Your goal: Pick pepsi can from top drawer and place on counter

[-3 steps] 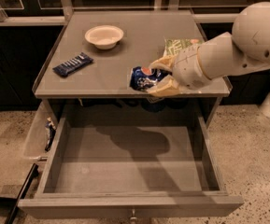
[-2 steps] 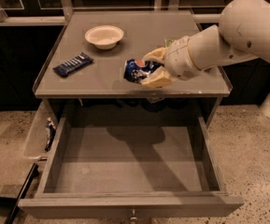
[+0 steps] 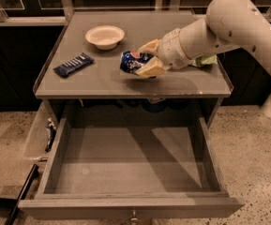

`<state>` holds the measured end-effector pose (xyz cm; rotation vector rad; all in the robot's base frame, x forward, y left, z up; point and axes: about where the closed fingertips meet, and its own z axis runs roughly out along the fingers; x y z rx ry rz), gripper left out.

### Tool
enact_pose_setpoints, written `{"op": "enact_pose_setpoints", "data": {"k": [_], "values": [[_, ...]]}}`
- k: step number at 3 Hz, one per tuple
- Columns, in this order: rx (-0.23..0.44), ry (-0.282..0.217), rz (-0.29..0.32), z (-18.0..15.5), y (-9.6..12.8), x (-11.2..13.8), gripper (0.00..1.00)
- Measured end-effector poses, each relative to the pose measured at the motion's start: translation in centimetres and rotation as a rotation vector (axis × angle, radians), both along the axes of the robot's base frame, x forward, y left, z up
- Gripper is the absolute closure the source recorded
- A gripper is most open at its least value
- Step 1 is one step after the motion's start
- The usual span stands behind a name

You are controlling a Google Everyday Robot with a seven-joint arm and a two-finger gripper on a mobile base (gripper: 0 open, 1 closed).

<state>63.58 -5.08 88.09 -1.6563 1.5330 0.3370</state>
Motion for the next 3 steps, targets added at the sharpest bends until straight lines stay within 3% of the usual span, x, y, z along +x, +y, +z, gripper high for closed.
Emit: {"op": "enact_pose_setpoints", "data": {"k": [3], "values": [[0.043, 0.066, -0.023, -1.0, -0.1, 5.9, 1.0]]}}
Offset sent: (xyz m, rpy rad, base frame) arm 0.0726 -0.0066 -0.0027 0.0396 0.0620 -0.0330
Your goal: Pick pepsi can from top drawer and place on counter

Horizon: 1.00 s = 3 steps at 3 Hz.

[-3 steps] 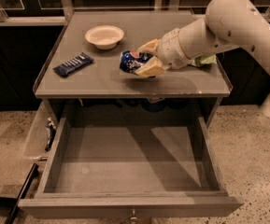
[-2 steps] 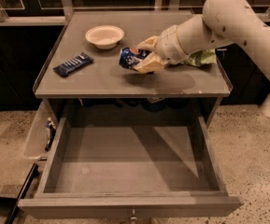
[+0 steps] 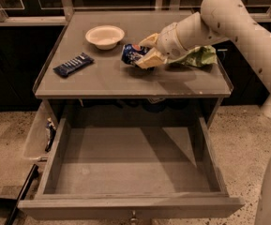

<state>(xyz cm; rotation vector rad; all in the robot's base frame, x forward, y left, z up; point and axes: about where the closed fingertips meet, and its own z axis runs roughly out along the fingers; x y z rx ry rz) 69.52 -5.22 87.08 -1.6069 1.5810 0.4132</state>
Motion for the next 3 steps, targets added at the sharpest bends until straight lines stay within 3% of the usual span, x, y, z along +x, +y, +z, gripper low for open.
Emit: {"op": "enact_pose_setpoints", "data": {"k": [1, 3], "values": [[0.001, -0.001, -0.001, 0.03, -0.02, 0.07, 0.81], [0.001, -0.001, -0.001, 0.03, -0.01, 0.07, 0.35]]}}
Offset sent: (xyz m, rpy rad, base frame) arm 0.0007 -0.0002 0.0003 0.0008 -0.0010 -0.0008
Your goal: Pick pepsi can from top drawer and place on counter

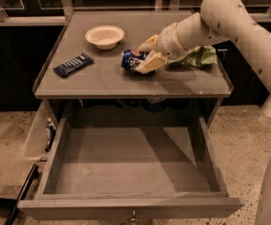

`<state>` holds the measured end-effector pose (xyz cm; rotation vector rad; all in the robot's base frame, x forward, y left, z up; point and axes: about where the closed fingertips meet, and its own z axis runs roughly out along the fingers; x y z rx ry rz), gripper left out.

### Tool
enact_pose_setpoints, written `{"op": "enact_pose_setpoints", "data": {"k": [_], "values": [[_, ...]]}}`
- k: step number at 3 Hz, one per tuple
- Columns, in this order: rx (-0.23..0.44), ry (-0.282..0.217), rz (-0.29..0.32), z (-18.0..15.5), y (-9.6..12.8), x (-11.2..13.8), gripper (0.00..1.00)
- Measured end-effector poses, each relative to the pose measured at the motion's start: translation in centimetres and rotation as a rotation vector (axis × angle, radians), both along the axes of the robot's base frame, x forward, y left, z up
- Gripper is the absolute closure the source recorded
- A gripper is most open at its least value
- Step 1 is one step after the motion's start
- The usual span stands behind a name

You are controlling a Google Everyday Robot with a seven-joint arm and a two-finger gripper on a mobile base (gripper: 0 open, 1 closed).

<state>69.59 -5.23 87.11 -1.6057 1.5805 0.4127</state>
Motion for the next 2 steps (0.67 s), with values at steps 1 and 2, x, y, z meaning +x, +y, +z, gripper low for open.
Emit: {"op": "enact_pose_setpoints", "data": {"k": [1, 2], "values": [[0.0, 0.0, 0.0, 0.0, 0.0, 0.0, 0.13], [0.0, 0.0, 0.0, 0.0, 0.0, 0.0, 0.0]]}}
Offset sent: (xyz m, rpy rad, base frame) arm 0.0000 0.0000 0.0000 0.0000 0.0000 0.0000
